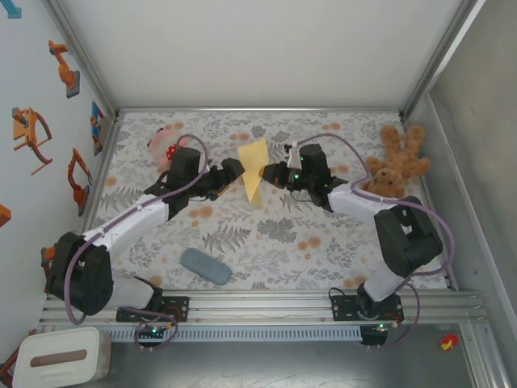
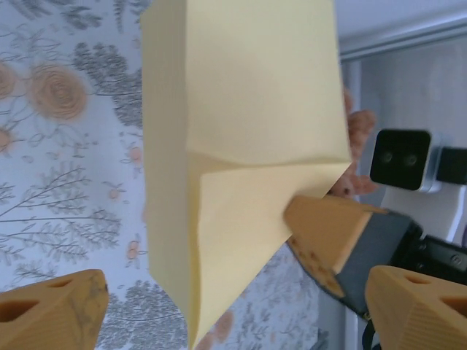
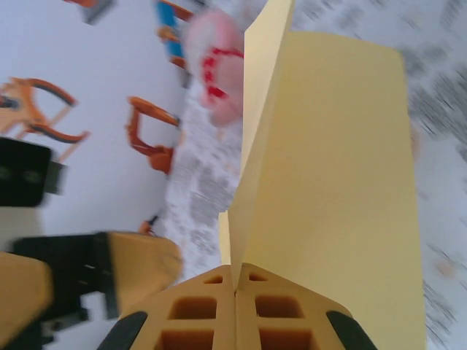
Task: Fold a paper plane with a square sheet of paper (pick it up from the middle)
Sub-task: Turn over the paper at the center of the table.
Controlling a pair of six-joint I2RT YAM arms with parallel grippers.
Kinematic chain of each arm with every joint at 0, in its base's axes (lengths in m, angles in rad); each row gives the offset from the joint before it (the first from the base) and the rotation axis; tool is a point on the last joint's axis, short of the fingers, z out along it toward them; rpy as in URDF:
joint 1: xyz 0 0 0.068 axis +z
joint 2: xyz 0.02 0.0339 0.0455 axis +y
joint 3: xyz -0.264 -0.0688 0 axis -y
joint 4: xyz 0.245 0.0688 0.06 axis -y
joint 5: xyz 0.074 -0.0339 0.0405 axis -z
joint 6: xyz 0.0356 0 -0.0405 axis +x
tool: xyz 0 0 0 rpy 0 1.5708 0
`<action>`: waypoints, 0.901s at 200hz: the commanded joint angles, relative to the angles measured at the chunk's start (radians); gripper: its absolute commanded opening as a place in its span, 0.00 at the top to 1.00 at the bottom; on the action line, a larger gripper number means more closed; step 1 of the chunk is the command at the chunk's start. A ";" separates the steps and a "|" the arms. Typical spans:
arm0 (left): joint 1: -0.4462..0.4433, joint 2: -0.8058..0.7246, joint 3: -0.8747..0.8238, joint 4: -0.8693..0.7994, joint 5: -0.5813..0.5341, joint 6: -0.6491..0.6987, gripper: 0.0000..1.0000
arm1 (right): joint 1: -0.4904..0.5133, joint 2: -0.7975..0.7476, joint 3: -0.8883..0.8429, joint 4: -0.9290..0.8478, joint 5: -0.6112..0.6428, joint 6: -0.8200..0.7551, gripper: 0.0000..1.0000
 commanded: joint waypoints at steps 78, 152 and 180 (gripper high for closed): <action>0.013 -0.030 -0.028 0.415 0.196 -0.131 0.10 | -0.033 -0.019 0.117 0.254 -0.206 0.211 1.00; 0.014 0.022 -0.001 0.482 0.259 -0.138 0.38 | -0.039 0.005 0.118 0.277 -0.238 0.256 1.00; 0.015 0.036 0.003 0.486 0.273 -0.132 0.46 | -0.042 0.014 0.118 0.277 -0.240 0.263 1.00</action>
